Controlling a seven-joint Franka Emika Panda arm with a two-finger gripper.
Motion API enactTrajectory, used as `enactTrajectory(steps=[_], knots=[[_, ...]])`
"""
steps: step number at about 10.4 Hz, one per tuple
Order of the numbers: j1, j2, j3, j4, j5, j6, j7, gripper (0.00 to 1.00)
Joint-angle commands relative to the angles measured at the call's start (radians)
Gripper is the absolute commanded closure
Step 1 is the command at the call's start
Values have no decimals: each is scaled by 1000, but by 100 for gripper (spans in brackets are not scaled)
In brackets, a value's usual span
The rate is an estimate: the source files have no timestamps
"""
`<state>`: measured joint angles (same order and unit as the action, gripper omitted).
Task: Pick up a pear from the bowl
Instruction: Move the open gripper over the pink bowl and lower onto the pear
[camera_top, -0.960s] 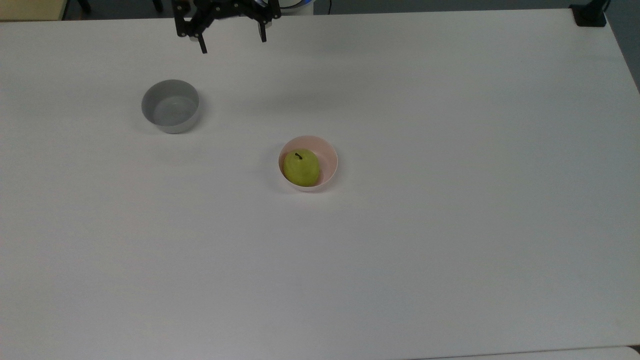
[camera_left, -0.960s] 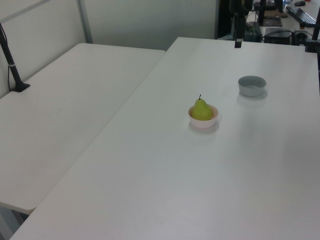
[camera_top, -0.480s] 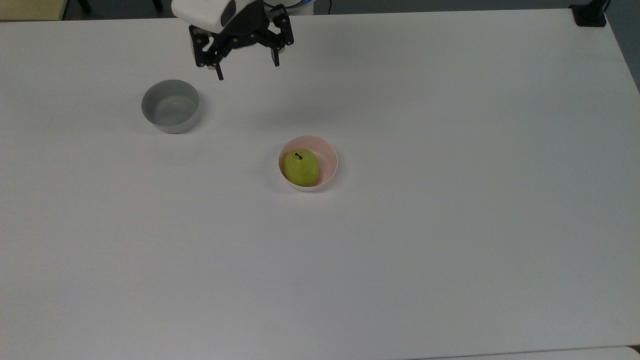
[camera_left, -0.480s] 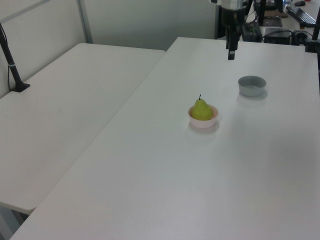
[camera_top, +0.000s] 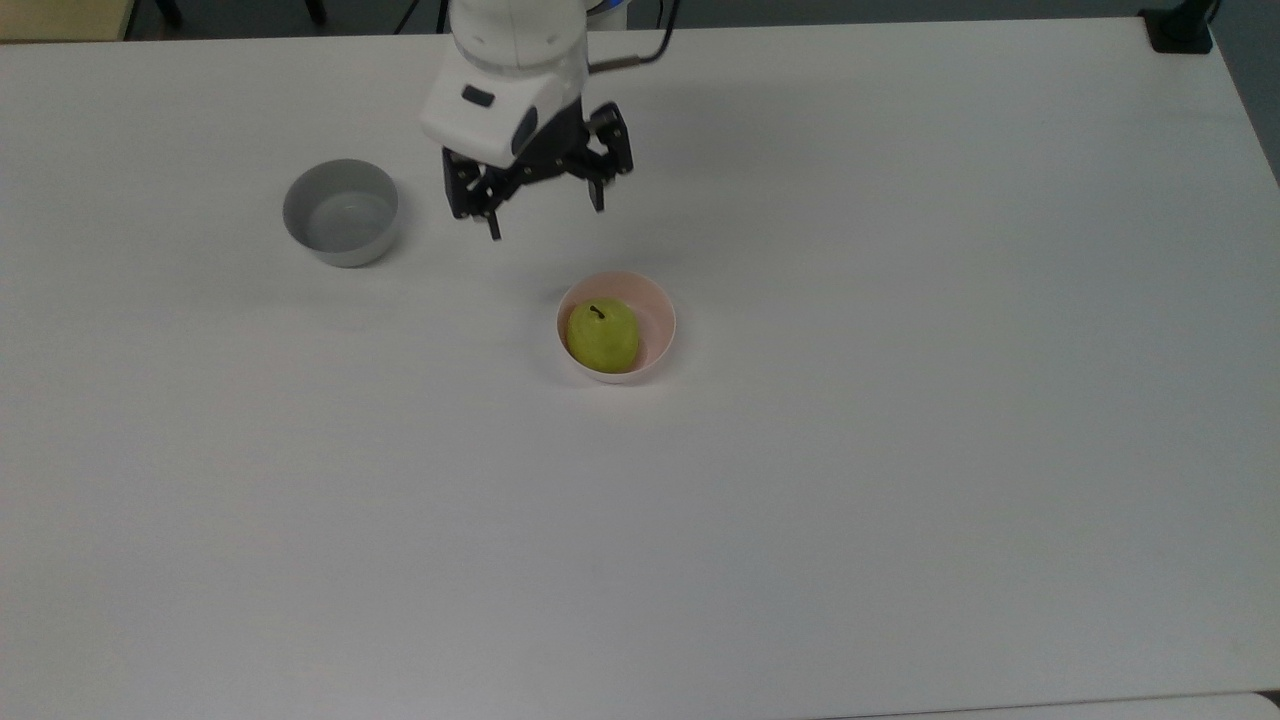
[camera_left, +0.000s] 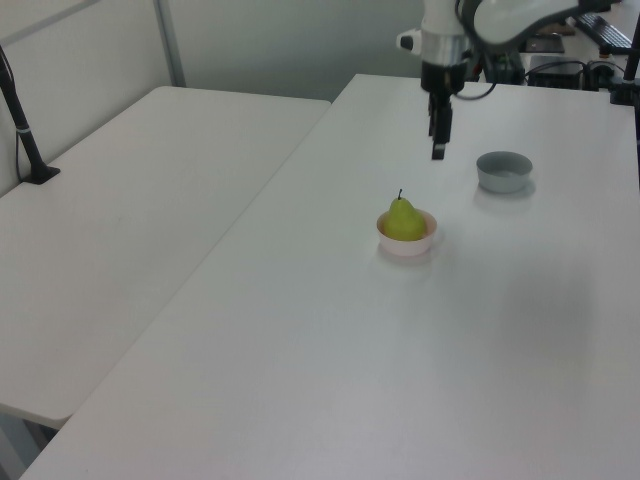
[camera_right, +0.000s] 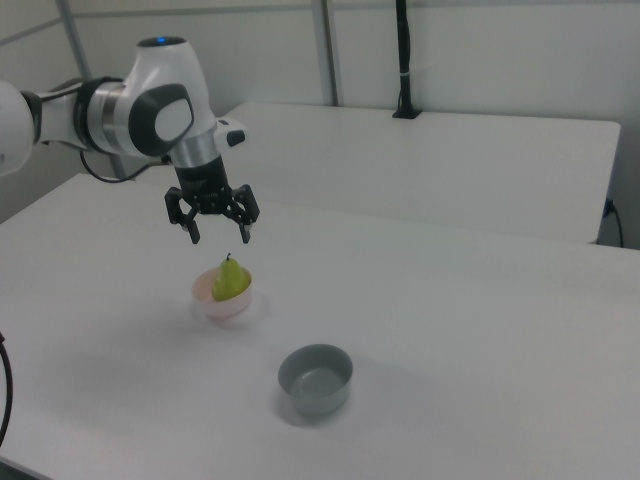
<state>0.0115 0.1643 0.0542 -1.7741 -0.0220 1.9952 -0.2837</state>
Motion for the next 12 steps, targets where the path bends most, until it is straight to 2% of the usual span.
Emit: enactTrajectory(steps=[1,8,9,11,12], knots=[[44,53,-8,-57,16,169,92,0],[74,153,-8,-54,16,313,190,0],[82,159,-8,-56,14,315,193,3],[82,164,-8,-57,8,316,192,16],[82,175,-8,-57,8,316,193,32]])
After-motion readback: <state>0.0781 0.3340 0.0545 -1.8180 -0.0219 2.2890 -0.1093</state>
